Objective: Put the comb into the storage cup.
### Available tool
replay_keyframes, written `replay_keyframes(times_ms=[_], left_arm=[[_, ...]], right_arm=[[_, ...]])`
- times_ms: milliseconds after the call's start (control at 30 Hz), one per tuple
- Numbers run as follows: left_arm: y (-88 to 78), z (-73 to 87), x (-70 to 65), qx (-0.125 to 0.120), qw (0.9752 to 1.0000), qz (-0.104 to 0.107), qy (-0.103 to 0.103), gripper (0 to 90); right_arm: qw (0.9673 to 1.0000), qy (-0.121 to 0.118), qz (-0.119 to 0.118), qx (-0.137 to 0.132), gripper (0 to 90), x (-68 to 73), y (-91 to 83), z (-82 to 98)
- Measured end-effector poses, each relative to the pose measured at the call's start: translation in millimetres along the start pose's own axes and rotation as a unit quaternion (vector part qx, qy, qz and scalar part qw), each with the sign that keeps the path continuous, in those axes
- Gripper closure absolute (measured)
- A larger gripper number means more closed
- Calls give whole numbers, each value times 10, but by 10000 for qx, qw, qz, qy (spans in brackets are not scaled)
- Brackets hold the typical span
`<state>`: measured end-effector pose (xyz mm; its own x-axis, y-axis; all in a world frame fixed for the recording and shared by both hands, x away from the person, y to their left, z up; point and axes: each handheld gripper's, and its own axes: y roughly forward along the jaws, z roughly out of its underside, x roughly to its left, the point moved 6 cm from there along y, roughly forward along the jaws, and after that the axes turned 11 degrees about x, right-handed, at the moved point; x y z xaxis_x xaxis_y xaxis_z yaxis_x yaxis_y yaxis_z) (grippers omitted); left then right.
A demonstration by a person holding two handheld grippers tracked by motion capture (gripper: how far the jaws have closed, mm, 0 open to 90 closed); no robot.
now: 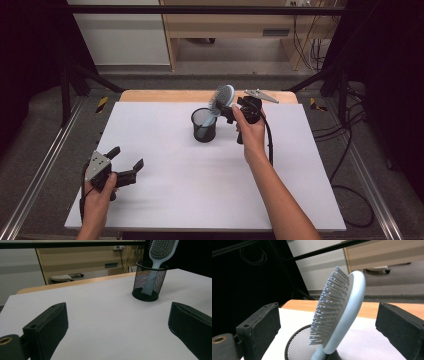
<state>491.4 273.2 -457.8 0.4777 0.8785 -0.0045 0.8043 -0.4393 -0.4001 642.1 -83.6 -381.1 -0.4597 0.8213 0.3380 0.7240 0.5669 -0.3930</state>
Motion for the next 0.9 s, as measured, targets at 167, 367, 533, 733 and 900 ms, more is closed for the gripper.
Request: replay_keyframes(times_ms=[167, 367, 533, 733, 900], left_arm=[[-8, -2, 8, -40, 10000, -11, -25, 28], [-32, -9, 27, -108, 9999, -26, -24, 28], [-58, -13, 50, -136, 9999, -52, -49, 28], [-23, -8, 58, -142, 9998, -38, -135, 28], [-34, 5, 64, -116, 9999, -45, -97, 29]], right_arm=[[9996, -250, 109, 23, 63, -15, -79, -19], [9987, -460, 201, 64, 71, -32, -161, -28], [9971, -697, 292, 49, 73, -37, -246, -33], [9945, -928, 482, 20, 73, -83, -337, -28], [9921, -1089, 601, -173, 73, -137, -458, -33]])
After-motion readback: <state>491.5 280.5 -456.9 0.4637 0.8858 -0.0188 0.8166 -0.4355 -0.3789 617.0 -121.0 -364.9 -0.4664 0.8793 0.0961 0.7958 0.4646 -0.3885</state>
